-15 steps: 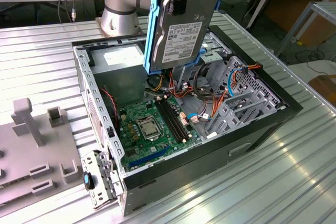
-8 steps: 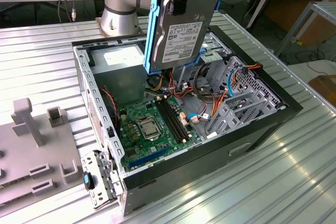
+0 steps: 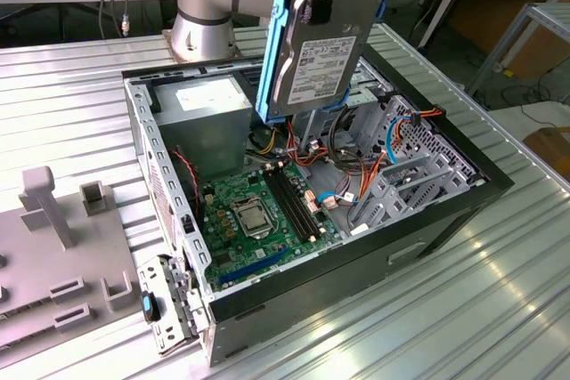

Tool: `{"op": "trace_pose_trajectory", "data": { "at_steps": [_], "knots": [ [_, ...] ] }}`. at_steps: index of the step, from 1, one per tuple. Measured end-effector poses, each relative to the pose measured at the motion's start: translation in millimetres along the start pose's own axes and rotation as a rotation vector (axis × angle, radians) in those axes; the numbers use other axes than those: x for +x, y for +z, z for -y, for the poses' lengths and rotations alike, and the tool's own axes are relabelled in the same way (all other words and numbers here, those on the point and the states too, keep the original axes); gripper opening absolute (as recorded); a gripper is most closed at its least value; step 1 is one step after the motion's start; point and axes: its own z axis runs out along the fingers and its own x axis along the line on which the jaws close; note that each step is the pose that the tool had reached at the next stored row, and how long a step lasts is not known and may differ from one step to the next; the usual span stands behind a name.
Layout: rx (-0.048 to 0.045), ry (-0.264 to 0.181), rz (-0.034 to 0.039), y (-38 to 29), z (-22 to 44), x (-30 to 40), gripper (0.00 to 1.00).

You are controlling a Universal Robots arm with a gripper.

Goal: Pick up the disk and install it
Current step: 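Insert the disk into the insertion slot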

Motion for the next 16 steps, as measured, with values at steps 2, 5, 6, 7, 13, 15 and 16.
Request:
{"op": "trace_pose_trajectory", "data": {
  "at_steps": [2, 5, 6, 7, 13, 15, 16],
  "knots": [
    [0.0000, 0.000, -0.0003, 0.8, 8.9, 1.6, 0.37],
    [0.0002, 0.000, -0.0017, 3.5, 13.8, 7.9, 0.37],
    [0.0000, 0.000, -0.0022, 4.1, 15.6, 8.1, 0.37],
    [0.0000, 0.001, -0.0026, 5.2, 18.9, 8.0, 0.37],
    [0.0000, 0.001, -0.0028, 12.0, 38.1, 14.5, 0.37],
    [0.0000, 0.001, -0.0026, 14.3, 40.1, 21.9, 0.37],
    [0.0000, 0.001, -0.0027, 15.5, 41.5, 25.4, 0.37]
  ]
}}
